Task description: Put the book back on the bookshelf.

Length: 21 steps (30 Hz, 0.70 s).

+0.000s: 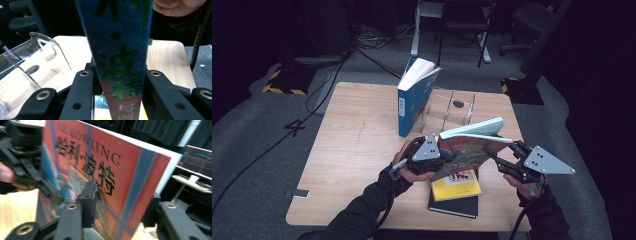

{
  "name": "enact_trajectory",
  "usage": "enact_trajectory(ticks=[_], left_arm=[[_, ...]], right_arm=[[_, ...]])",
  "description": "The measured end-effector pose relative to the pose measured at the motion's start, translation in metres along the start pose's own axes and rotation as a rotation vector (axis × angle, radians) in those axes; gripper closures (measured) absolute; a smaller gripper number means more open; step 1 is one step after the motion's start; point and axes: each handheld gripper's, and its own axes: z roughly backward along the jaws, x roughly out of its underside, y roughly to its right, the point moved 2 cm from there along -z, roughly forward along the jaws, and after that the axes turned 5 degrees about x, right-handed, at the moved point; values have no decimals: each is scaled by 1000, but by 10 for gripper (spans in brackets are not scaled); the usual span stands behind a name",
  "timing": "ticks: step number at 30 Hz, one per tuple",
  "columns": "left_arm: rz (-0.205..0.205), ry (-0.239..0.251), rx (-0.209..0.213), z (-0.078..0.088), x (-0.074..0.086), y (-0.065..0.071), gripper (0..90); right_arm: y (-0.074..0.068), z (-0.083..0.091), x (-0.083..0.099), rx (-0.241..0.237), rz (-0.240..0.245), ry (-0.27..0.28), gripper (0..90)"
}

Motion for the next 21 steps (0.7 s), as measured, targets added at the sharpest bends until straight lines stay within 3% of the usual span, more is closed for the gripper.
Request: enact_trajectory(ticks=[5, 8, 11, 15, 21], left_arm=[[19, 25, 24, 3, 4, 0, 723], [33, 42, 38, 4, 6, 0, 724], [54, 67, 52, 4, 8, 0, 726], [88, 106, 50, 3, 12, 0, 716], [87, 122, 39, 6, 9, -1, 682]], right_arm=[[8, 2, 4, 64, -26, -10, 510], [11, 2, 7, 71, -49, -22, 454], [14, -5, 18, 26, -108, -48, 392], [8, -20, 36, -56, -148, -95, 380], [4, -25, 42, -63, -167, -107, 395]])
